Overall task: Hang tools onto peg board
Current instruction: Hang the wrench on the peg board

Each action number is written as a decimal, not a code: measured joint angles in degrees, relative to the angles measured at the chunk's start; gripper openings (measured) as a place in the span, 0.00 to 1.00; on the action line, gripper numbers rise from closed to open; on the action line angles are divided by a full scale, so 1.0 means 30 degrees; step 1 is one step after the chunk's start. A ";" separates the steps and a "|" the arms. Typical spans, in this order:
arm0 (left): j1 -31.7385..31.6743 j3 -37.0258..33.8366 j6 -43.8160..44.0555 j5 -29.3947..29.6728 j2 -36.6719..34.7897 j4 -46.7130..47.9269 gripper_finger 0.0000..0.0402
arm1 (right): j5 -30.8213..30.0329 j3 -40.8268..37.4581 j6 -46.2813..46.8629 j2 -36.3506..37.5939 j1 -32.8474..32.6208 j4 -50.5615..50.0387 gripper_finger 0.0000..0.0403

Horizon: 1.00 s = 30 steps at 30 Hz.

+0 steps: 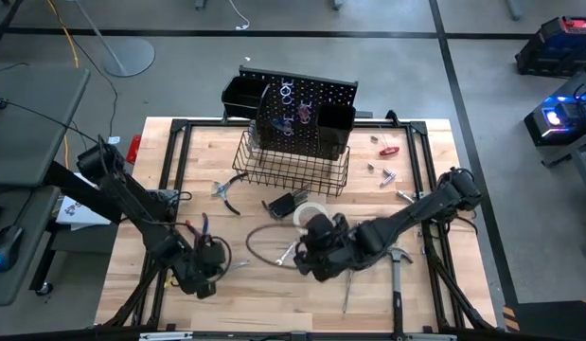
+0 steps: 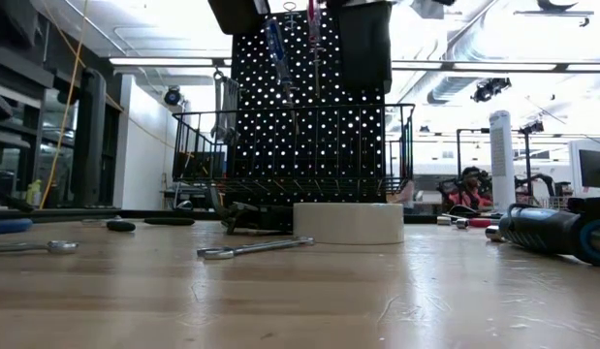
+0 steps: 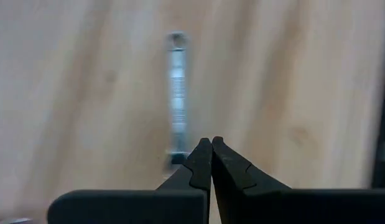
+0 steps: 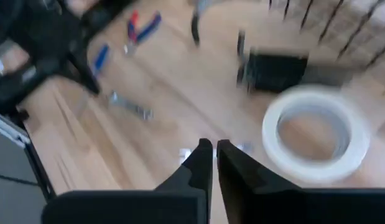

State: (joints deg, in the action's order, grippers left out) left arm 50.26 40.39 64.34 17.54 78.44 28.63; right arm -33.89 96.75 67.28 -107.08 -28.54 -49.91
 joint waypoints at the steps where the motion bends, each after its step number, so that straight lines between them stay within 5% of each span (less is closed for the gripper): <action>1: -0.0008 -0.0038 -0.0008 0.0211 0.0014 0.0195 0.00 | 0.0300 -0.0007 0.0688 -0.0263 -0.0134 -0.0262 0.04; 13: 0.0181 0.0244 0.1526 -0.0145 0.1890 0.1372 0.00 | 0.2056 -0.0029 0.6819 -0.2816 -0.2202 -0.0770 0.00; 30: 0.0408 0.0304 0.3655 0.0413 0.2469 0.1141 0.00 | 0.2326 -0.0022 0.7077 -0.2808 -0.2404 -0.0721 0.00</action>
State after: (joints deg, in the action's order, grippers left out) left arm 51.48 41.30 75.30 18.78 85.84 32.05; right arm -26.92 96.68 88.51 -115.50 -35.75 -52.07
